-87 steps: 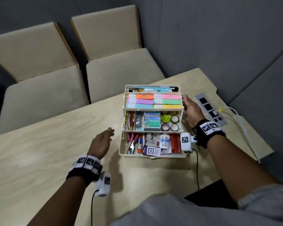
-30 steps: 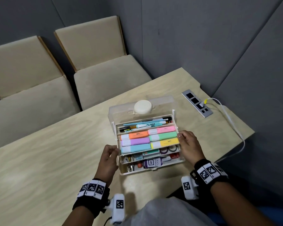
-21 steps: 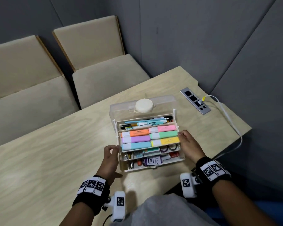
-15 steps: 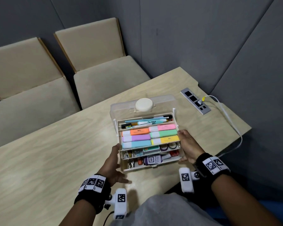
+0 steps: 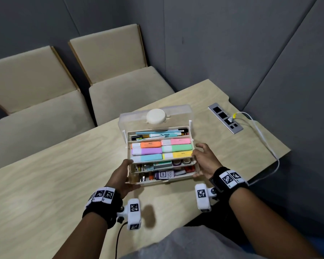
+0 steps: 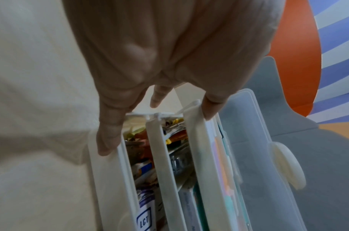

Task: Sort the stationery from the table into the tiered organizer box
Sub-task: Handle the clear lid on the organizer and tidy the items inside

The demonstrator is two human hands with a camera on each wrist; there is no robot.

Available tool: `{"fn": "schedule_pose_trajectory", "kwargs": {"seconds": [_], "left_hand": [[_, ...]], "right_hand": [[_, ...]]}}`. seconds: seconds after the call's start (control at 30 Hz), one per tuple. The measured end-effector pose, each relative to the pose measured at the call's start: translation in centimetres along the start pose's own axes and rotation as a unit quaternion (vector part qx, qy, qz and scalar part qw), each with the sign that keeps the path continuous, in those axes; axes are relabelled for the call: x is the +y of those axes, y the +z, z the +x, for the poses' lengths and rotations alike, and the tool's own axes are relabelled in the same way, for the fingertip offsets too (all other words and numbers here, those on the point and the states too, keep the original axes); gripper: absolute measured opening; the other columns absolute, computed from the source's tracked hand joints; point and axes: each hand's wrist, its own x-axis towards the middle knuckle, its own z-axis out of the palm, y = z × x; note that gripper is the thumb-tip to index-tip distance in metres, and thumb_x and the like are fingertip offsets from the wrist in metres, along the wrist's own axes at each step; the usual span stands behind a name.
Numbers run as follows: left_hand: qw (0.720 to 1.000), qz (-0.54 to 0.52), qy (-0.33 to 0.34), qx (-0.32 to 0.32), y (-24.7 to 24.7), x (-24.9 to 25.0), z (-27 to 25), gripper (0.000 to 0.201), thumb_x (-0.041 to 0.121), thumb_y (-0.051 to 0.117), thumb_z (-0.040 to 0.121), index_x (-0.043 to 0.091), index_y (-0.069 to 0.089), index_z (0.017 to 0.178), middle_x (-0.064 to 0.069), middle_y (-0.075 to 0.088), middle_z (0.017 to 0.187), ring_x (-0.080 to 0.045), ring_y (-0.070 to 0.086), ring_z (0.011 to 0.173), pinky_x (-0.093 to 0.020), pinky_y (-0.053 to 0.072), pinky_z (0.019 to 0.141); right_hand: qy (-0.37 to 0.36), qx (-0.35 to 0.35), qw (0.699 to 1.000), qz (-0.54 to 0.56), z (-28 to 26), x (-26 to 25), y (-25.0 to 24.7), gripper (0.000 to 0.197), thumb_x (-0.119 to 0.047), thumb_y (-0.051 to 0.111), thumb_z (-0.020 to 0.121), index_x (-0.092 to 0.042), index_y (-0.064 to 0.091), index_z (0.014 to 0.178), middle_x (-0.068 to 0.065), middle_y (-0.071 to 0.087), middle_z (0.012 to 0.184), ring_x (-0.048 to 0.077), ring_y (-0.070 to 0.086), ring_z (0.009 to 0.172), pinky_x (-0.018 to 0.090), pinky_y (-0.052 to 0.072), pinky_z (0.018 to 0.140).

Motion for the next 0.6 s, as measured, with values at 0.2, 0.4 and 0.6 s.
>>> {"fn": "schedule_pose_trajectory", "kwargs": {"seconds": [0.2,0.4,0.6], "left_hand": [[0.998,-0.048,0.030,-0.002,-1.1,-1.8,0.8,0.012,0.007,0.056,0.087,0.003,0.060,0.098,-0.026,0.056,0.111,-0.036,0.059,0.093,-0.057,0.050,0.096],[0.999,-0.042,0.026,0.017,-0.3,-1.4,0.9,0.012,0.005,0.049,0.085,0.003,0.058,0.093,-0.016,0.056,0.095,-0.029,0.054,0.084,-0.055,0.051,0.093],[0.999,0.019,0.039,0.022,-0.5,-1.4,1.3,0.007,0.003,0.051,0.089,0.007,0.055,0.092,-0.015,0.059,0.096,-0.030,0.061,0.083,-0.046,0.059,0.078]], "right_hand": [[0.015,0.014,1.000,-0.002,0.4,0.9,-0.3,0.055,-0.008,0.055,0.079,-0.031,0.044,0.128,0.003,0.065,0.092,0.022,0.062,0.073,0.057,0.059,0.078],[0.017,0.022,0.999,-0.031,0.2,1.2,-0.1,0.030,-0.011,0.052,0.082,-0.033,0.058,0.101,0.003,0.061,0.093,0.023,0.053,0.079,0.048,0.056,0.076],[-0.008,0.035,0.999,-0.035,0.3,1.9,0.0,0.048,-0.008,0.051,0.082,-0.038,0.047,0.120,-0.003,0.057,0.125,0.027,0.059,0.093,0.049,0.060,0.071]]}}
